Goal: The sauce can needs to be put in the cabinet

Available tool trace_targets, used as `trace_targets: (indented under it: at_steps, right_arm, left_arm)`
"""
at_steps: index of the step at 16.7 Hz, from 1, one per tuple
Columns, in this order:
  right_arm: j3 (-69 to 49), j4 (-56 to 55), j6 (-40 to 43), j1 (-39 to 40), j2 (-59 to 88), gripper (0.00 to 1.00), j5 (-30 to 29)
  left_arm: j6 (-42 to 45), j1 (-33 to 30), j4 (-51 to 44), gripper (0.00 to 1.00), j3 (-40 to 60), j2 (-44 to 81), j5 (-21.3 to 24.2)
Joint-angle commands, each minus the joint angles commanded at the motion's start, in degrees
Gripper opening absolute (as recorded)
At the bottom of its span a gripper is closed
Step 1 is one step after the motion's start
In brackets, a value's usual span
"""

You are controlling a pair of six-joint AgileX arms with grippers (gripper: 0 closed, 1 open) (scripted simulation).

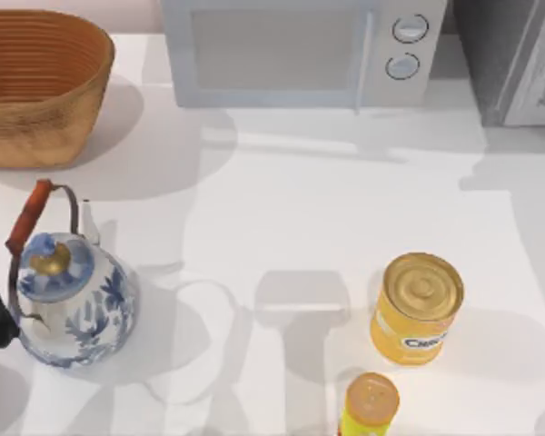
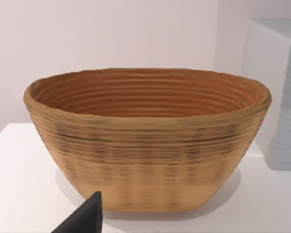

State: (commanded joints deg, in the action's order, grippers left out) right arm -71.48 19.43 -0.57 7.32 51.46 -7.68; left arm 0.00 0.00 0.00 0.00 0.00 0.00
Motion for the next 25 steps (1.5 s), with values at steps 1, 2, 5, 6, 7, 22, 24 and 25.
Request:
trace_targets:
  at_steps: [1,2,5,6,7,22,24,25]
  right_arm:
    - [-2.8,0.8,-0.1,0.3,2.1,0.00,-0.3]
    - [-5.7,1.6,-0.1,0.6,4.2,0.00,-0.6]
    - [-13.9,4.0,-0.2,1.6,10.2,0.00,-1.4]
    - [-16.9,4.8,-0.2,1.9,12.3,0.00,-1.7]
    - [-20.1,5.6,-0.2,2.2,14.5,0.00,-2.0]
    - [-35.6,10.0,-0.6,3.4,26.5,0.00,-3.7]
    - [-37.8,9.8,-0.6,3.0,28.8,0.00,-3.5]
    - [-38.9,9.6,-0.6,2.8,30.2,0.00,-3.3]
  left_arm:
    - [0.0,0.0,0.0,1.00,0.0,0.0,0.0]
    - [0.0,0.0,0.0,1.00,0.0,0.0,0.0]
    - [0.0,0.0,0.0,1.00,0.0,0.0,0.0]
    - [0.0,0.0,0.0,1.00,0.0,0.0,0.0]
    - [0.0,0.0,0.0,1.00,0.0,0.0,0.0]
    - [0.0,0.0,0.0,1.00,0.0,0.0,0.0]
    - [0.0,0.0,0.0,1.00,0.0,0.0,0.0]
    - [0.0,0.0,0.0,1.00,0.0,0.0,0.0]
